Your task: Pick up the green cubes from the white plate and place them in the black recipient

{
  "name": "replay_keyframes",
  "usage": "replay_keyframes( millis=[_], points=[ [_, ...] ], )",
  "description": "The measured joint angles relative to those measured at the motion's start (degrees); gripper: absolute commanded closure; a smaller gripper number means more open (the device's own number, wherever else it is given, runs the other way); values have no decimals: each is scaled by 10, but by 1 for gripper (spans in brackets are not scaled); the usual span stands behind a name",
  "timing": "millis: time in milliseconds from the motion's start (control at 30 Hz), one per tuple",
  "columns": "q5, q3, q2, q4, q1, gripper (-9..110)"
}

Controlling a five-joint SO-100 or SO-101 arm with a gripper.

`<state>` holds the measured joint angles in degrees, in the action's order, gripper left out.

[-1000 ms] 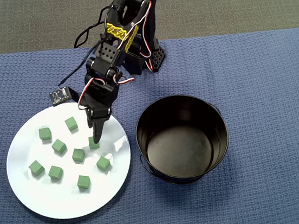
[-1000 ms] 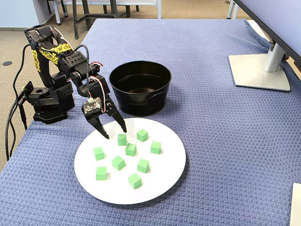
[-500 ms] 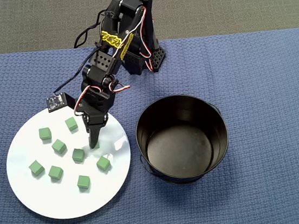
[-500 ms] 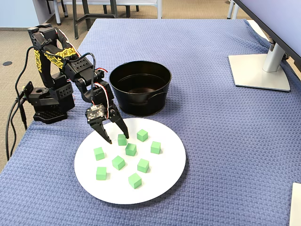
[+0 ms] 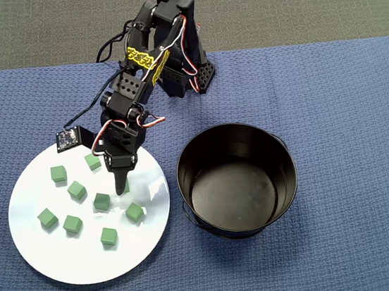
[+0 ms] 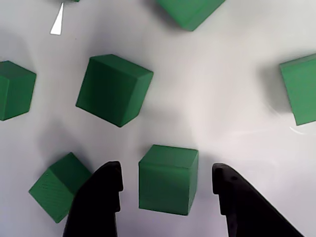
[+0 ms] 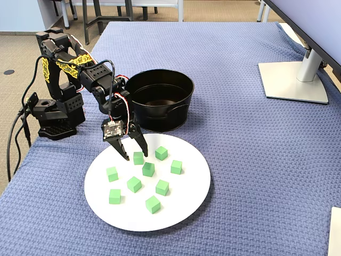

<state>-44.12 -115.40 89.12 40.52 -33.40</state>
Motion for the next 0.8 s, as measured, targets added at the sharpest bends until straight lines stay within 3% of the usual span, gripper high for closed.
replay_keyframes(
  millis=[500, 667, 800],
  points=[
    [48, 68, -58, 72, 22, 89],
    [49, 83, -75, 72, 22, 100],
    [49, 83, -76, 72, 22, 102]
  ],
)
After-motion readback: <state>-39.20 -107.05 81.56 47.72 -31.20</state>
